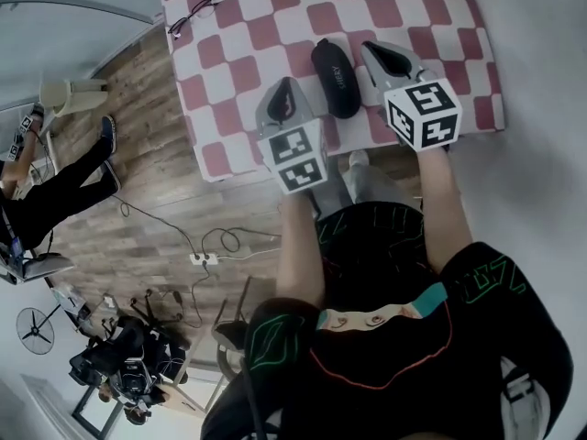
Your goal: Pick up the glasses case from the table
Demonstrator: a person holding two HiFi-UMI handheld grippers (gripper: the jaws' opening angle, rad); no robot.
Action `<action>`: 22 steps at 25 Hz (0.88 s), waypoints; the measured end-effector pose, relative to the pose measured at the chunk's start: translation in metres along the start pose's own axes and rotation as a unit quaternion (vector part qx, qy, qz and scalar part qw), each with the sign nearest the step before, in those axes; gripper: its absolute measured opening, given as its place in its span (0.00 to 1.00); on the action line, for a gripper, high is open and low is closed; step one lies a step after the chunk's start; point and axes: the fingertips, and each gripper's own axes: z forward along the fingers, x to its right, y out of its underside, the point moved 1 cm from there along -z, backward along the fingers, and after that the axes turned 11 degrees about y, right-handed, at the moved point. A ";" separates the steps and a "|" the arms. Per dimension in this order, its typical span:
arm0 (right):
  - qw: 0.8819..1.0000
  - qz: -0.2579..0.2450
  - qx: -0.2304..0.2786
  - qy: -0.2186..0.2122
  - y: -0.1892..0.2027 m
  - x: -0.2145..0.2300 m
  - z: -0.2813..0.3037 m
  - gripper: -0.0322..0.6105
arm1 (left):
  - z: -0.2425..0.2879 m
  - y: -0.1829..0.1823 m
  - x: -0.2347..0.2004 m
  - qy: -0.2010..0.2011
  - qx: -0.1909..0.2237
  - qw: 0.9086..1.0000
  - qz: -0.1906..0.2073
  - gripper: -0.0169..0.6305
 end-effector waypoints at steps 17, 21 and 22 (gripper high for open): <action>0.984 0.032 -0.155 -0.084 0.075 -0.050 0.034 0.51 | 0.012 0.043 -0.019 0.010 -0.025 0.998 -0.052 0.04; 0.982 0.045 -0.157 -0.090 0.076 -0.052 0.041 0.54 | 0.013 0.036 -0.025 0.006 -0.018 0.998 -0.054 0.04; 0.982 0.049 -0.158 -0.091 0.077 -0.053 0.042 0.54 | 0.012 0.037 -0.026 0.005 -0.019 0.998 -0.055 0.04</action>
